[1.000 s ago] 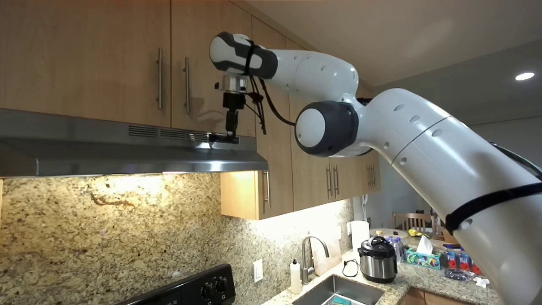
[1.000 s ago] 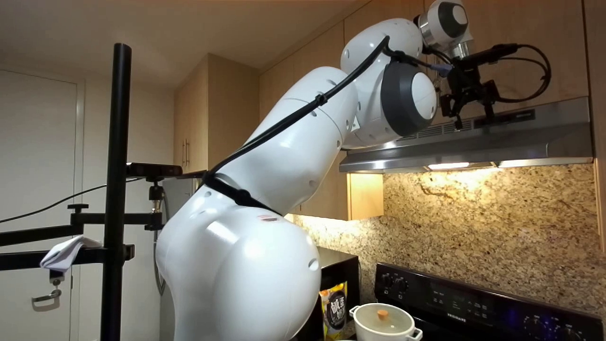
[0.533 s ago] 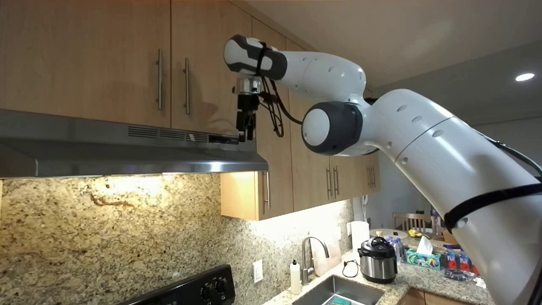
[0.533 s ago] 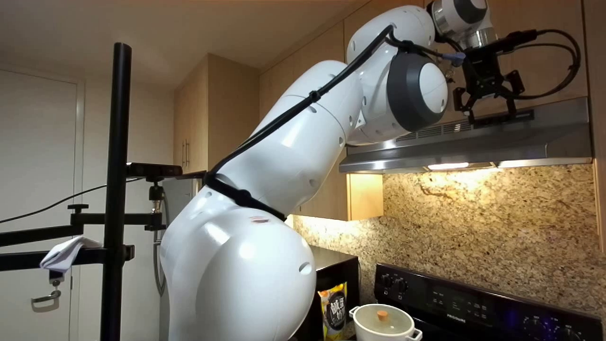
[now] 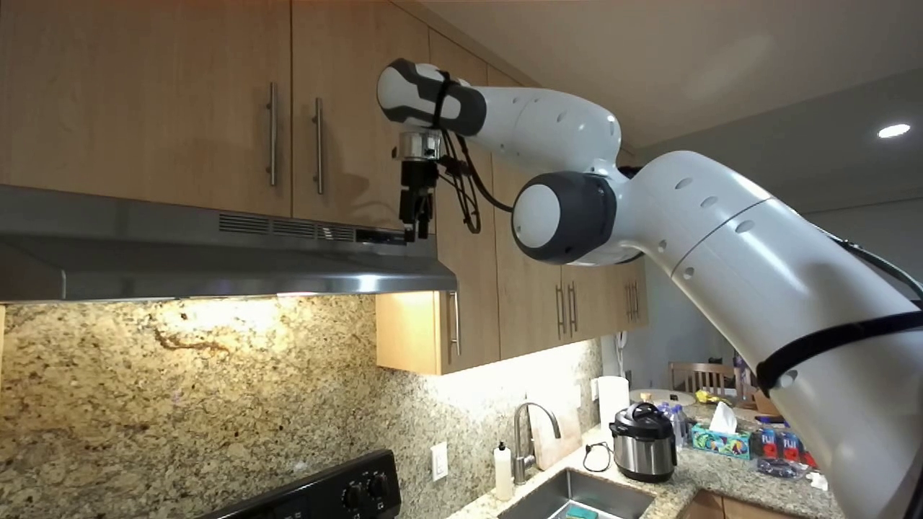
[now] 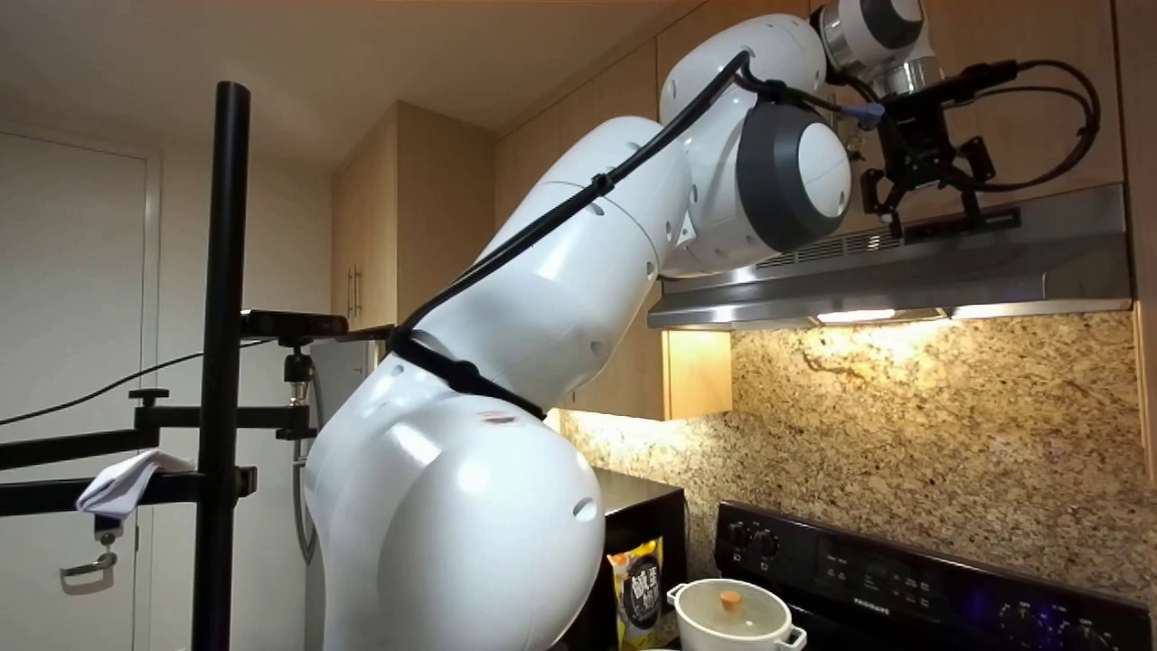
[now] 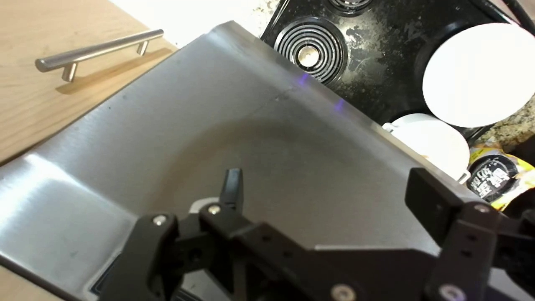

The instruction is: Switch on the stove light

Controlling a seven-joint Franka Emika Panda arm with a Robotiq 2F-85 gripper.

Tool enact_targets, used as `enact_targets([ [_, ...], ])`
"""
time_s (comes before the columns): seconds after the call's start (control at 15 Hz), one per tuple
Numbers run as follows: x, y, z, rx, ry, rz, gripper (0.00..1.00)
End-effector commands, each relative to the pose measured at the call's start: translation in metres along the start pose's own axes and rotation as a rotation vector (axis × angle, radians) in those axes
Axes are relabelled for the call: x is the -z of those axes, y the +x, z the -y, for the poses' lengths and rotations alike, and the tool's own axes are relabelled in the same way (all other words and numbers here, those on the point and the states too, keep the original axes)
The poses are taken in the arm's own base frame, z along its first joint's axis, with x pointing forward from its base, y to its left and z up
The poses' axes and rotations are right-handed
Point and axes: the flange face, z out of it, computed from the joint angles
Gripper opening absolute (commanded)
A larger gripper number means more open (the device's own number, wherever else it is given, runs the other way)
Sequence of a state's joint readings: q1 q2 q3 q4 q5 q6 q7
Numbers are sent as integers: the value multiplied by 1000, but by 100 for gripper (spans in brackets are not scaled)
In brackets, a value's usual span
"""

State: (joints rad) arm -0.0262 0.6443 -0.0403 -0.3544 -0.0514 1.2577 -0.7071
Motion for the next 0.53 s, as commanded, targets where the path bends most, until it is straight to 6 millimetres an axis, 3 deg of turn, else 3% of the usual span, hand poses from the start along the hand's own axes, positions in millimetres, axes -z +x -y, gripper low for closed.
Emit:
enact_targets([
  [0.0,11,-3,0,-7,-61,26,100],
  [0.47,9,-26,-19,-73,-30,47,100],
])
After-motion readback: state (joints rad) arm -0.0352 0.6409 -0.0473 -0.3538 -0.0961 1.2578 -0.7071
